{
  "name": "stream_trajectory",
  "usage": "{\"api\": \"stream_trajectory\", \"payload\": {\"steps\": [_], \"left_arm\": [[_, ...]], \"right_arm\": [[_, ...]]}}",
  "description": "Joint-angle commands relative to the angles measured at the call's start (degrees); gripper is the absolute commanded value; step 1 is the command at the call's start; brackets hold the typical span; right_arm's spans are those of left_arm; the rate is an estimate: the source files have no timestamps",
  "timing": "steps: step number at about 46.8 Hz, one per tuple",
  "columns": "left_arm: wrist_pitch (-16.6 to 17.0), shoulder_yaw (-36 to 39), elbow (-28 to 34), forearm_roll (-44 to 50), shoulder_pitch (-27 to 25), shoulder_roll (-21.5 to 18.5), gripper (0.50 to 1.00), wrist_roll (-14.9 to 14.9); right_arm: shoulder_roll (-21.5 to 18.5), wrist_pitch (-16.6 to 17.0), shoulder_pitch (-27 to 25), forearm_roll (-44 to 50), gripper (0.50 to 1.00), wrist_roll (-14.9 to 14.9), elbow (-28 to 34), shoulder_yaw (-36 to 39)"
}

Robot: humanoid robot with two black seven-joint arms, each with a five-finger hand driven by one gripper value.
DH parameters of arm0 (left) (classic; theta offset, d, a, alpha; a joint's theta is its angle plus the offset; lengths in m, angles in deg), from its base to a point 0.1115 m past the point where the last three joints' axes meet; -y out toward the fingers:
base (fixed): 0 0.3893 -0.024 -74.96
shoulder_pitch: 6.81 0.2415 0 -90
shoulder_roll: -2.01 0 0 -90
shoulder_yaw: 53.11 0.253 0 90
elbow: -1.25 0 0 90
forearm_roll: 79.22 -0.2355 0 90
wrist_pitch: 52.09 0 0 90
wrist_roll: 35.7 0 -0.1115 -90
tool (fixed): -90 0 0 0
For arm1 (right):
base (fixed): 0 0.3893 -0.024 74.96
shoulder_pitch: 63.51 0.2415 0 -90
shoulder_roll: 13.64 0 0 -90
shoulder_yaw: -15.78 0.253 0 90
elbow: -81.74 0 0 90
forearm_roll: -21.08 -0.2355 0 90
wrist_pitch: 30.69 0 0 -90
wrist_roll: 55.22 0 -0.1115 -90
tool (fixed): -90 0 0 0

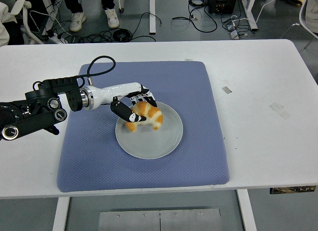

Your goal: Place the bread on the table

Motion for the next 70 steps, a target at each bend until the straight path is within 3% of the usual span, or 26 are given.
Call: {"api": "stream_trajectory", "payload": {"steps": [1, 11, 27, 40, 49, 70], "left_arm": [[0.02, -0.09, 0.01, 0.0, -0.09, -0.45, 0.5, -0.03], [0.02, -0.88, -0.52, -0.09, -0.18, -1.86, 0.5, -0.03], [0.11, -1.24, -7.2, 0.0, 0.0, -2.91, 0.5, -0.29], [0.19, -1.59, -10.62, 0.08, 0.17, -3.27, 0.5, -0.73], [0.11, -1.33, -12.91, 0.0, 0.09, -3.27, 0.5, -2.67], [0.02, -0.45, -17.74, -0.18, 0.97, -3.44, 0.5, -2.84]], "right_arm": [[0.0, 0.0, 0.0, 0.0, 1.0, 0.0, 0.0, -0.05], [0.0, 0.0, 0.0, 0.0, 1.0, 0.0, 0.0, 0.04], [0.0, 0.0, 0.0, 0.0, 1.0, 0.0, 0.0, -0.05], [0.0, 0.0, 0.0, 0.0, 1.0, 0.0, 0.0, -0.05], [0.0, 0.0, 0.0, 0.0, 1.0, 0.0, 0.0, 0.04], [0.0, 0.0, 0.0, 0.0, 1.0, 0.0, 0.0, -0.05]]}}
